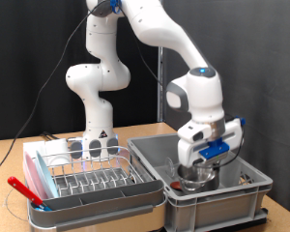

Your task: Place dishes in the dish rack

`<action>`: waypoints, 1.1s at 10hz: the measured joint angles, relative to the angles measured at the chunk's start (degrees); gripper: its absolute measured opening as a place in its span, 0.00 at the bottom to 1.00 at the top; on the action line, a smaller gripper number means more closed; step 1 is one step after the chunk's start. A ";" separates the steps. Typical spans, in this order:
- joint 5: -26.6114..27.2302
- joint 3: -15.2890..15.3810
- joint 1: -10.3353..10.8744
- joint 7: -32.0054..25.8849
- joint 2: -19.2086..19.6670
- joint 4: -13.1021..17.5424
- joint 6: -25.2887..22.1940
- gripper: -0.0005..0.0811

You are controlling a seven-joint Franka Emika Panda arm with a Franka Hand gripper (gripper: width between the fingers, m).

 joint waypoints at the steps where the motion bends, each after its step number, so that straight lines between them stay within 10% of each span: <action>1: 0.83 0.56 -0.03 -0.56 -1.58 -0.01 -0.04 0.04; 8: -0.16 1.25 -0.14 2.65 -13.03 0.81 -4.63 0.04; 11: 6.41 1.09 -0.26 -7.75 -12.92 0.84 -12.54 0.04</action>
